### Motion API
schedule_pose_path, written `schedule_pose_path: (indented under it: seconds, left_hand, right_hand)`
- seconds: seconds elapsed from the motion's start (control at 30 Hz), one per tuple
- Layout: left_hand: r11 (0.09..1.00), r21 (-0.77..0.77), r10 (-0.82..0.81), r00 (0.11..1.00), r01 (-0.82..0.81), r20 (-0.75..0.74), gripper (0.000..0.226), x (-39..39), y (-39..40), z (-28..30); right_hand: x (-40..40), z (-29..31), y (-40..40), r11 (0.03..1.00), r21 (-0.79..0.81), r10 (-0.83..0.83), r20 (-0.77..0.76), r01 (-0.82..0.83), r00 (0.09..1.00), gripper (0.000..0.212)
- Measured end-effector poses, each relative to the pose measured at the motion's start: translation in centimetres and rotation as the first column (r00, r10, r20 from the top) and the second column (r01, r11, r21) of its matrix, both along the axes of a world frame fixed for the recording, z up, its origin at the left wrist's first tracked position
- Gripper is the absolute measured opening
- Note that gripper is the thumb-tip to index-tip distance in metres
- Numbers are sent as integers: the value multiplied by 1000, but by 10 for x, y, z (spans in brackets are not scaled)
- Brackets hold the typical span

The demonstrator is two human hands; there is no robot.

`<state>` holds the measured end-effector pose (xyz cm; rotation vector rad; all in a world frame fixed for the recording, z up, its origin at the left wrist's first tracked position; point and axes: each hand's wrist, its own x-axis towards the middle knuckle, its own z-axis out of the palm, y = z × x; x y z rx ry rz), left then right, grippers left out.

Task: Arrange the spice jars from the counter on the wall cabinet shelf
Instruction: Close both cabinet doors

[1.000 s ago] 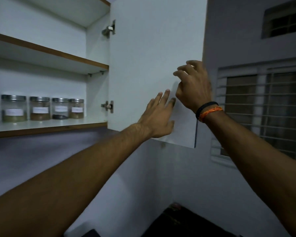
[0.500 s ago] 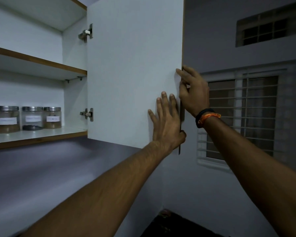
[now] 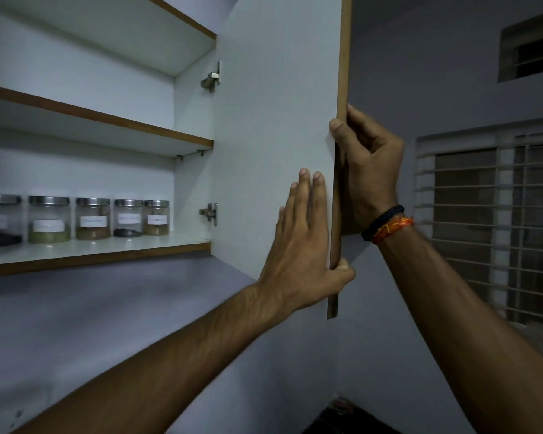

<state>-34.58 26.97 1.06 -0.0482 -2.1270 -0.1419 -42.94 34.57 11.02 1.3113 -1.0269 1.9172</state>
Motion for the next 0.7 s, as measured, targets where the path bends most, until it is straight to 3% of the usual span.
schedule_pose_path:
  seconds: [0.27, 0.43, 0.7]
  left_hand:
    - [999, 27, -35, 999, 36, -35, 119, 58, -20, -1]
    - [995, 51, -77, 987, 85, -140, 109, 95, -36, -10]
    - [991, 58, 131, 951, -119, -279, 89, 164, -74, -22]
  right_hand:
    - [53, -3, -31, 994, -36, 106, -9, -107, 994, 47]
    - [84, -7, -55, 993, -48, 106, -60, -109, 993, 49]
    - [137, -17, -114, 1000, 6, 29, -201, -28, 979, 55]
